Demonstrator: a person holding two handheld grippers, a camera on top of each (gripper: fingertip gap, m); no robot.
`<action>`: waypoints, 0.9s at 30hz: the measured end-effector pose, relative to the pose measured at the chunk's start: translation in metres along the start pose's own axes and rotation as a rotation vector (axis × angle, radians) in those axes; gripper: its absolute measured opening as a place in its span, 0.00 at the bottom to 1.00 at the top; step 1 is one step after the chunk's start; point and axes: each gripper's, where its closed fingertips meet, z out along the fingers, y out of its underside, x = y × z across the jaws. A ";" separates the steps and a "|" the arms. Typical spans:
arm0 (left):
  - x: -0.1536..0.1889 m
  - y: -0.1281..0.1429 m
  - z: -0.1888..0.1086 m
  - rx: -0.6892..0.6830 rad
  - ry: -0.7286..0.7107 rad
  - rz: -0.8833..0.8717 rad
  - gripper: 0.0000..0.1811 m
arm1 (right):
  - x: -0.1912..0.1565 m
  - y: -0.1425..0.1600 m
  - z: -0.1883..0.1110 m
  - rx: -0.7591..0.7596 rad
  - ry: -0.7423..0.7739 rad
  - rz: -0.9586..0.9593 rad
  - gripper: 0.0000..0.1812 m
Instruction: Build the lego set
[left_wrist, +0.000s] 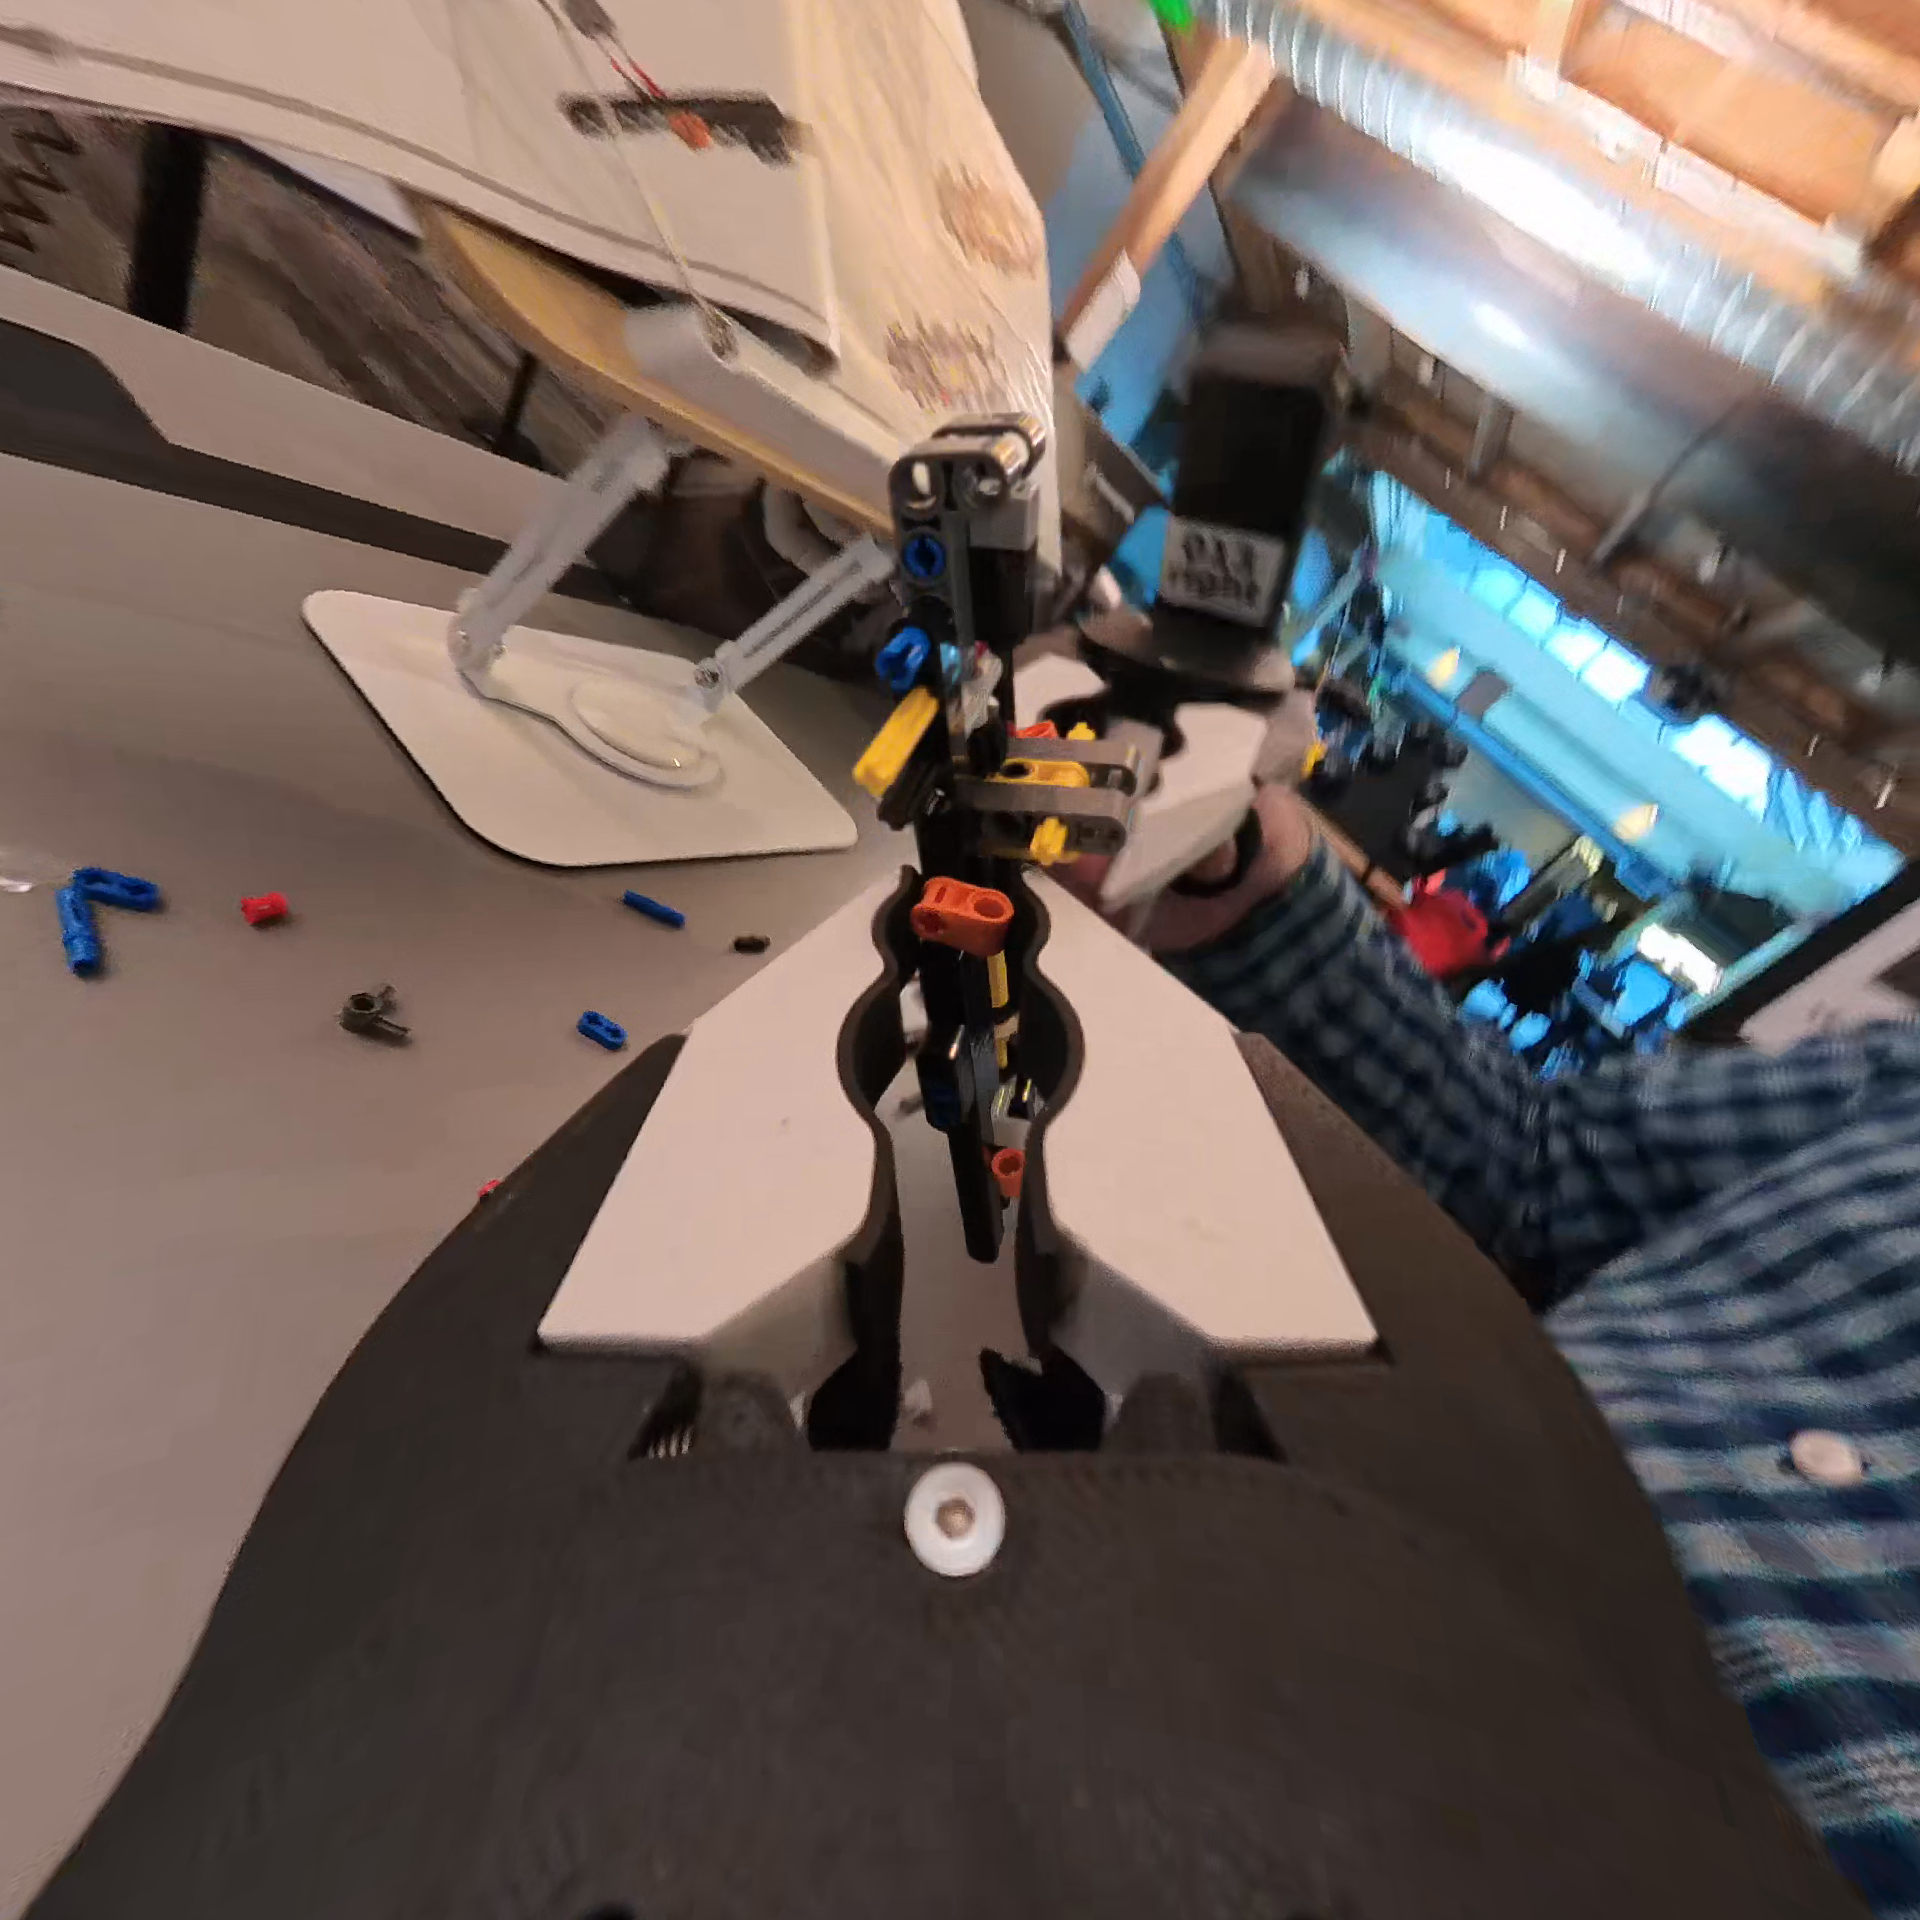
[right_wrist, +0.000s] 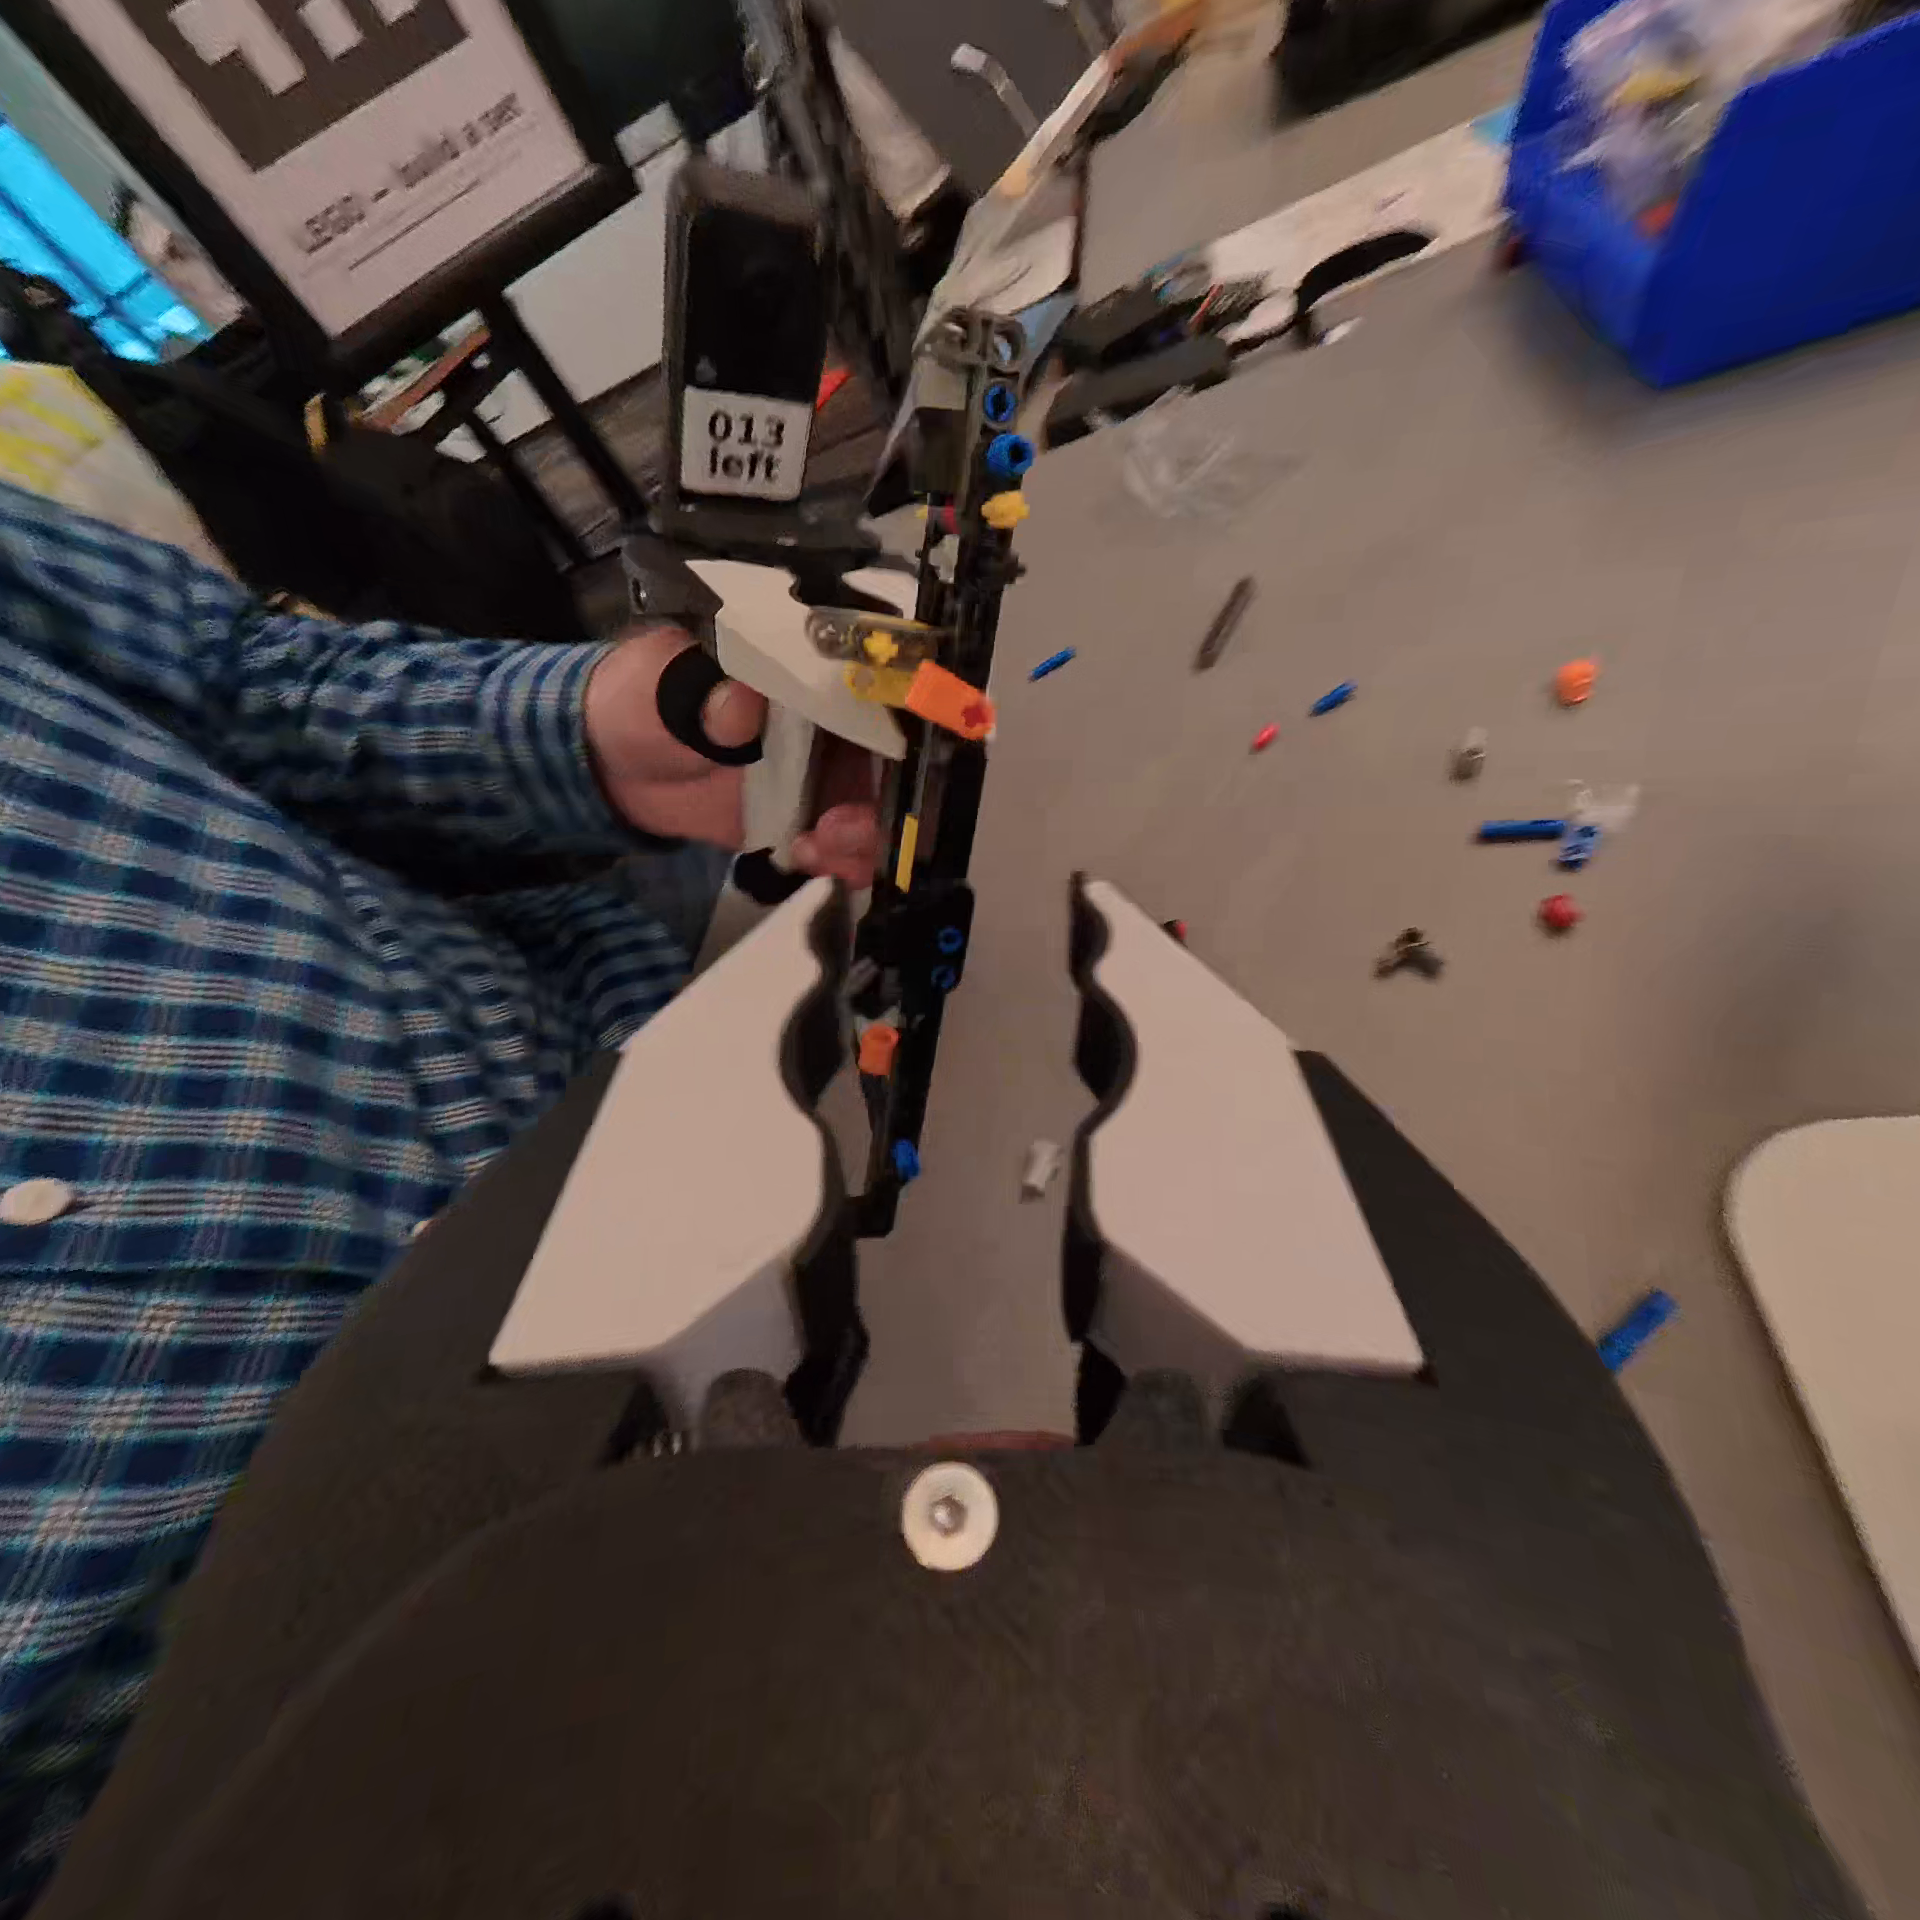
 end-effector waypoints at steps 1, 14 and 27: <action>-0.004 -0.005 -0.002 0.042 -0.008 -0.043 0.08 | 0.002 -0.004 -0.003 0.024 0.035 -0.025 0.27; -0.021 -0.037 0.008 0.264 -0.083 -0.231 0.08 | 0.007 0.021 0.003 -0.166 0.581 -0.476 0.50; -0.015 -0.038 0.019 0.325 -0.107 -0.295 0.08 | 0.039 0.014 -0.008 -0.191 0.895 -0.630 0.37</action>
